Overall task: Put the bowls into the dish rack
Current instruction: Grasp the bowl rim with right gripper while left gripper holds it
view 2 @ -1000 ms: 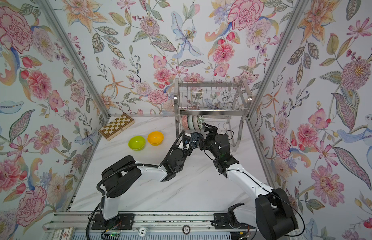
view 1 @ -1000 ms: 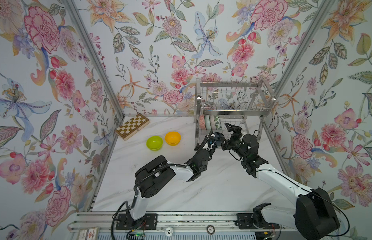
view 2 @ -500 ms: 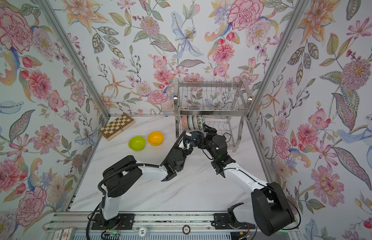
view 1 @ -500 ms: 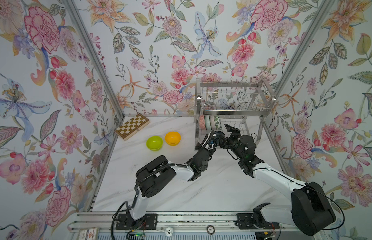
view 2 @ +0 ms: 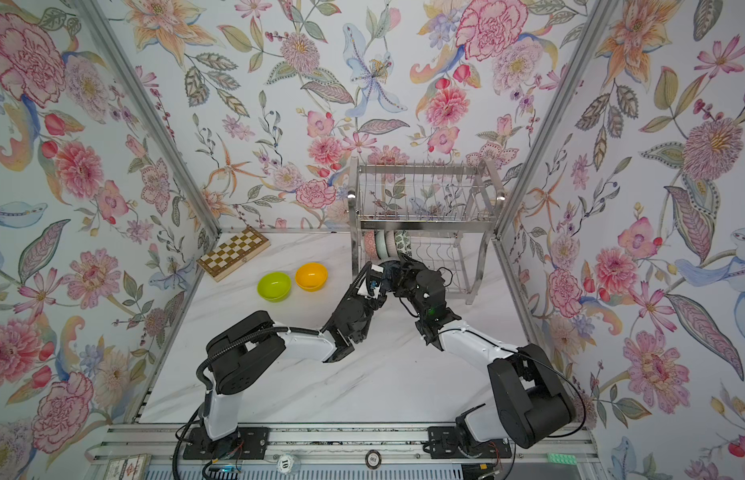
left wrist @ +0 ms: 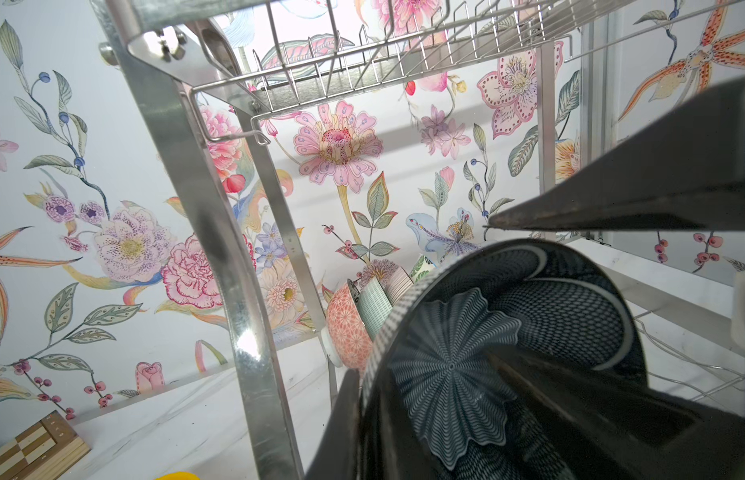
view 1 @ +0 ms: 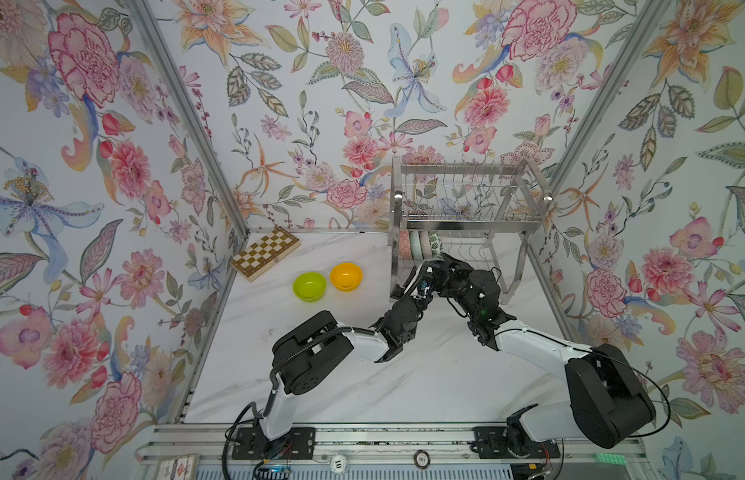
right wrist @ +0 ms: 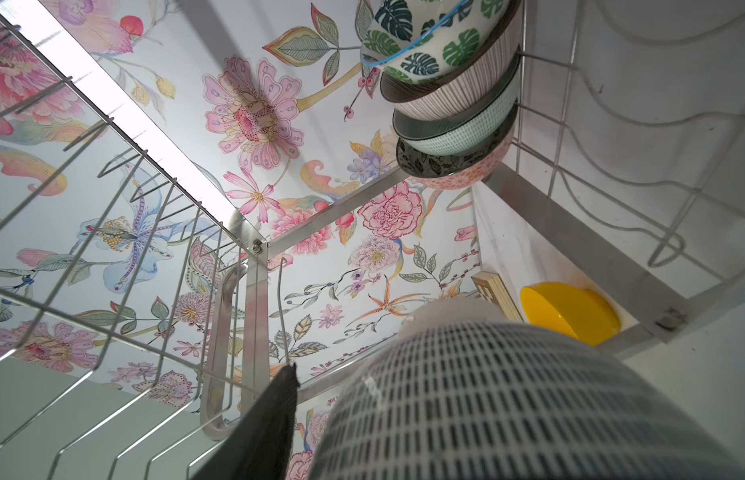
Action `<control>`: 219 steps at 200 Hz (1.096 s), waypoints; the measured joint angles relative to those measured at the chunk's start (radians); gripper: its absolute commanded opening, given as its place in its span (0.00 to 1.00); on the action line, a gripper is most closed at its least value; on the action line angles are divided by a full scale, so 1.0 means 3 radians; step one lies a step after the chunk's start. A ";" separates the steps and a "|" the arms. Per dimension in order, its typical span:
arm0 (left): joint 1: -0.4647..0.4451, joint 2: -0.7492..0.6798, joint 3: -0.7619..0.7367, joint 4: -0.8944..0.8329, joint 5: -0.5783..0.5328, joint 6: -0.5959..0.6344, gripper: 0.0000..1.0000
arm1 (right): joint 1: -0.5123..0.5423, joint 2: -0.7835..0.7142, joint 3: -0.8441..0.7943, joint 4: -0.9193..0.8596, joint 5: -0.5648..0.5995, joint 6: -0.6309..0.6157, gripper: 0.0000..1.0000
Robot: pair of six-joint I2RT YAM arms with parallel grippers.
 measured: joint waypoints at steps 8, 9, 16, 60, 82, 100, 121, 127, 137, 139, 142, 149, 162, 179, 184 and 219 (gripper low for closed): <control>0.0000 0.0000 0.0000 0.0009 0.0000 0.0011 0.00 | 0.0000 0.0003 0.0020 0.0004 0.0015 0.0013 0.45; 0.0000 0.0000 0.0000 0.0009 0.0000 0.0010 0.00 | 0.0000 0.0004 0.0023 0.0008 0.0019 0.0013 0.45; 0.0000 0.0000 0.0000 0.0019 0.0000 0.0013 0.00 | 0.0006 0.0014 0.0045 0.0032 0.0032 0.0027 0.43; 0.0006 0.0000 -0.0003 0.0106 -0.0023 0.0047 0.00 | 0.0084 0.0174 0.0188 0.0132 0.0081 0.0112 0.35; 0.0015 0.0000 -0.0003 0.0130 -0.0071 0.0088 0.00 | 0.0118 0.0237 0.0242 0.0148 0.0098 0.0130 0.29; 0.0023 0.0001 -0.0011 0.0128 -0.0098 0.0131 0.00 | 0.0141 0.0245 0.0252 0.0193 0.0126 0.0156 0.18; 0.0053 0.0005 -0.0032 0.0126 -0.0126 0.0198 0.00 | 0.0165 0.0247 0.0256 0.0221 0.0137 0.0140 0.10; 0.0064 0.0006 -0.0032 0.0122 -0.0142 0.0216 0.00 | 0.0170 0.0248 0.0256 0.0225 0.0137 0.0132 0.08; 0.0072 0.0006 -0.0032 0.0121 -0.0154 0.0248 0.00 | 0.0177 0.0251 0.0256 0.0245 0.0135 0.0128 0.06; 0.0072 0.0006 -0.0032 0.0122 -0.0154 0.0248 0.00 | 0.0178 0.0252 0.0256 0.0247 0.0136 0.0127 0.06; 0.0072 0.0006 -0.0032 0.0123 -0.0160 0.0253 0.00 | 0.0178 0.0253 0.0256 0.0258 0.0135 0.0127 0.05; 0.0072 0.0006 -0.0032 0.0127 -0.0167 0.0263 0.00 | 0.0181 0.0256 0.0256 0.0270 0.0135 0.0126 0.04; 0.0072 0.0006 -0.0032 0.0127 -0.0170 0.0273 0.00 | 0.0181 0.0267 0.0256 0.0299 0.0132 0.0126 0.03; 0.0076 0.0006 -0.0032 0.0126 -0.0187 0.0273 0.00 | 0.0187 0.0286 0.0254 0.0334 0.0132 0.0125 0.01; 0.0079 0.0006 -0.0032 0.0123 -0.0189 0.0273 0.00 | 0.0187 0.0292 0.0254 0.0345 0.0131 0.0122 0.01; 0.0088 0.0005 -0.0032 0.0089 -0.0189 0.0247 0.12 | 0.0191 0.0299 0.0253 0.0365 0.0134 0.0074 0.00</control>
